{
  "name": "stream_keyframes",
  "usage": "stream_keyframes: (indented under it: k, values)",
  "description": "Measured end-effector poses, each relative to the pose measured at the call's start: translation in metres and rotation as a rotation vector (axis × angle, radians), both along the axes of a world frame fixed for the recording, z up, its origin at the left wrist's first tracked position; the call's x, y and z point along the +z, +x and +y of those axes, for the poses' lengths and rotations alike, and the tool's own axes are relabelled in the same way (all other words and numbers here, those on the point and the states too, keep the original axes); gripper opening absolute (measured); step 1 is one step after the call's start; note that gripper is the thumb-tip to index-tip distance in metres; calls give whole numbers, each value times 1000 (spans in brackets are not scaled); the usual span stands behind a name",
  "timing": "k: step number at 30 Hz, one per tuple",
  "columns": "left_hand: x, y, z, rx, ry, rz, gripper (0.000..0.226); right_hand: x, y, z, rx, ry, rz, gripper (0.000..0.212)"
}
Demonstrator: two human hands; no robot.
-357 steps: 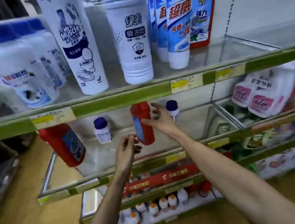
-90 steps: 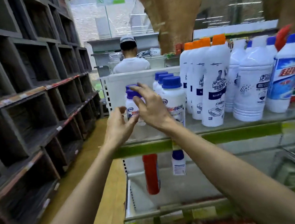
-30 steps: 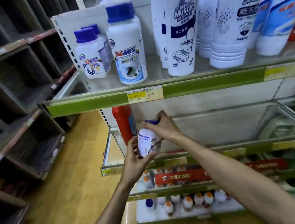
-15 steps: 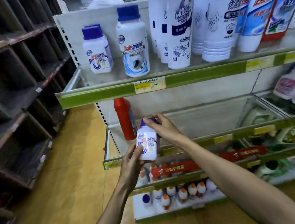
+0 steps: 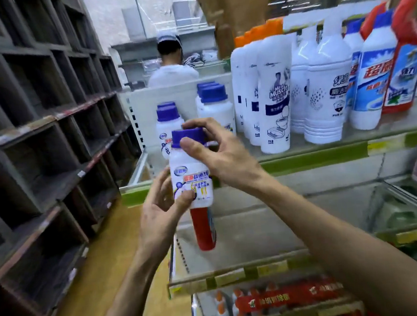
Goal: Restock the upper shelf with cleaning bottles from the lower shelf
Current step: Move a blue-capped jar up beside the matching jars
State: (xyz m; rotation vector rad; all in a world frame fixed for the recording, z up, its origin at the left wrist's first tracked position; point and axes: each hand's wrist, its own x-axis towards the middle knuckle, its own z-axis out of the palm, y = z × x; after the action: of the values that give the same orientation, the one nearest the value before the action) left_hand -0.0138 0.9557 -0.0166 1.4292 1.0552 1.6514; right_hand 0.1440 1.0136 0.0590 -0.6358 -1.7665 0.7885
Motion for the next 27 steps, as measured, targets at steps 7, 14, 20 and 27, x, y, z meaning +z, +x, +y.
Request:
stream_keyframes:
  k: [7,14,20,27]
  values:
    - [75,-43,52,31,3,277,47,65,-48,49,-115,137,-218,33]
    - [77,-59,81,166,-79,311,40,44,-62,68,-160,42,-249,35]
    - [75,-54,84,212,-47,368,38,35,-71,75,-181,43,-221,36]
    - [67,-43,74,360,-6,353,50,27,-68,73,-203,102,-222,45]
